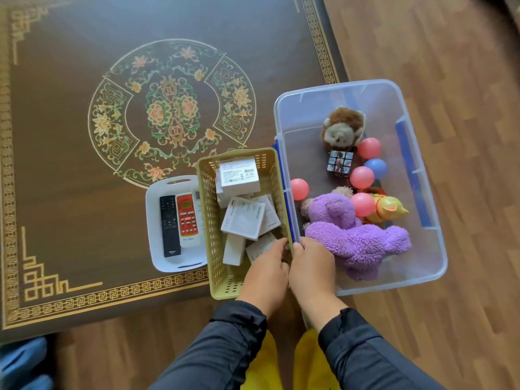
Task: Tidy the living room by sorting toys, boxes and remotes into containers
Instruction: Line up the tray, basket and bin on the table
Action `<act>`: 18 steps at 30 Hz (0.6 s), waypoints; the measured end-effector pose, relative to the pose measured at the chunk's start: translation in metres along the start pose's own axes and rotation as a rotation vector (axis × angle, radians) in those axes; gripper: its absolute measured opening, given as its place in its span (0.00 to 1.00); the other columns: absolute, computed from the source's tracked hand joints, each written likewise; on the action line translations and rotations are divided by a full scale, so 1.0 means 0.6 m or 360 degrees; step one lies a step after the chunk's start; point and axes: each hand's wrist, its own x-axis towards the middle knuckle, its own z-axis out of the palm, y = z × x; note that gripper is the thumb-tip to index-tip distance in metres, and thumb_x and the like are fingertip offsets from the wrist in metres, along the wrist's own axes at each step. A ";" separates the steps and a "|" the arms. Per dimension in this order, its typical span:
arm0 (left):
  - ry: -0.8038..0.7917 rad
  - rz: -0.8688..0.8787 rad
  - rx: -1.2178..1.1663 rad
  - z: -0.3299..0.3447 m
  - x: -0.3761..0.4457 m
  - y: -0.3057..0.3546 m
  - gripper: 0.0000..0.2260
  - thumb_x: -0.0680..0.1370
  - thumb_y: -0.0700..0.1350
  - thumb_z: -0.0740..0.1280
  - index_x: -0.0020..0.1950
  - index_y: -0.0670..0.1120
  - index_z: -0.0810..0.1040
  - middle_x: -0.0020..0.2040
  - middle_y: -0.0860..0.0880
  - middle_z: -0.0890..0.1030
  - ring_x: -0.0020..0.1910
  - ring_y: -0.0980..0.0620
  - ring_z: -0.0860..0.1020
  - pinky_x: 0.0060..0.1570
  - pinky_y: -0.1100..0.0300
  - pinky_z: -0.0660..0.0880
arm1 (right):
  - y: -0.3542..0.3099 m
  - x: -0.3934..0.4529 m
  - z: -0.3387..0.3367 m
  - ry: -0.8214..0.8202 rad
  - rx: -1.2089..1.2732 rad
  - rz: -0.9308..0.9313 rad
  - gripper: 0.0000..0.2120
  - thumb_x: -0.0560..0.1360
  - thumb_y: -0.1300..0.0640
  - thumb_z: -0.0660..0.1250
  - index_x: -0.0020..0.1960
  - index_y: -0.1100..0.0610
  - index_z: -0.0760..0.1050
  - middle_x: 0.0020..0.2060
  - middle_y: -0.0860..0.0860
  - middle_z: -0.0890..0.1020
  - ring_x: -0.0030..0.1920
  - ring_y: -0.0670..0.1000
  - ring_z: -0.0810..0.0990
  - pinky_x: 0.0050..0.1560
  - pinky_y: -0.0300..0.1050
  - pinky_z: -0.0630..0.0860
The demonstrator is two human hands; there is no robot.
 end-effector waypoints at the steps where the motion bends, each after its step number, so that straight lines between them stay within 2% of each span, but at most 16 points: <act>1: 0.0055 0.0032 0.0019 -0.003 -0.004 0.000 0.25 0.81 0.38 0.58 0.78 0.51 0.67 0.70 0.48 0.77 0.67 0.48 0.76 0.67 0.52 0.73 | 0.000 -0.001 0.000 0.0007 -0.0020 -0.0015 0.12 0.82 0.55 0.58 0.43 0.55 0.75 0.38 0.51 0.79 0.39 0.53 0.75 0.38 0.45 0.65; 4: 0.0502 0.0100 -0.0040 -0.028 -0.019 -0.004 0.16 0.82 0.41 0.60 0.68 0.52 0.76 0.58 0.54 0.81 0.56 0.54 0.80 0.57 0.55 0.77 | 0.003 -0.004 0.002 0.0050 -0.0081 -0.0064 0.12 0.82 0.55 0.57 0.44 0.56 0.75 0.38 0.52 0.79 0.39 0.55 0.76 0.38 0.45 0.67; 6: 0.0832 0.0102 -0.0115 -0.060 -0.028 -0.017 0.11 0.82 0.41 0.59 0.60 0.53 0.76 0.52 0.56 0.79 0.51 0.57 0.78 0.51 0.58 0.77 | 0.000 -0.005 0.006 0.0068 -0.0113 -0.0084 0.13 0.83 0.55 0.56 0.45 0.57 0.75 0.39 0.53 0.79 0.39 0.55 0.77 0.38 0.45 0.68; 9: 0.1150 0.0035 -0.0220 -0.108 -0.027 -0.052 0.09 0.82 0.40 0.58 0.55 0.52 0.75 0.49 0.55 0.76 0.51 0.53 0.76 0.50 0.57 0.74 | -0.009 -0.003 0.015 0.0084 -0.0152 -0.0113 0.13 0.83 0.55 0.55 0.45 0.56 0.74 0.39 0.53 0.79 0.38 0.54 0.75 0.38 0.45 0.67; 11: 0.1252 -0.0061 -0.0167 -0.132 -0.018 -0.077 0.09 0.82 0.40 0.57 0.57 0.50 0.74 0.51 0.53 0.74 0.53 0.51 0.74 0.53 0.55 0.74 | -0.010 -0.002 0.019 0.0100 -0.0179 -0.0122 0.12 0.83 0.55 0.55 0.46 0.56 0.74 0.39 0.53 0.78 0.38 0.54 0.75 0.38 0.45 0.67; 13: 0.1183 -0.0237 -0.0138 -0.151 -0.005 -0.103 0.11 0.83 0.42 0.58 0.63 0.47 0.74 0.55 0.52 0.73 0.56 0.49 0.74 0.57 0.52 0.73 | -0.009 -0.002 0.019 0.0117 -0.0194 -0.0120 0.12 0.83 0.55 0.55 0.46 0.56 0.74 0.38 0.53 0.78 0.38 0.54 0.75 0.37 0.45 0.67; 15: 0.0927 -0.0426 -0.0180 -0.164 0.003 -0.130 0.15 0.84 0.46 0.57 0.69 0.45 0.72 0.59 0.48 0.75 0.61 0.45 0.75 0.58 0.52 0.72 | -0.009 -0.003 0.021 0.0121 -0.0199 -0.0128 0.12 0.83 0.55 0.55 0.46 0.56 0.75 0.38 0.53 0.79 0.38 0.55 0.75 0.37 0.46 0.67; 18: 0.0464 -0.0381 0.0255 -0.167 0.007 -0.171 0.15 0.86 0.45 0.53 0.70 0.45 0.71 0.63 0.46 0.76 0.62 0.42 0.76 0.58 0.52 0.73 | -0.014 -0.006 0.028 0.0131 -0.0212 -0.0141 0.12 0.83 0.55 0.55 0.45 0.56 0.75 0.38 0.53 0.78 0.38 0.55 0.75 0.38 0.46 0.69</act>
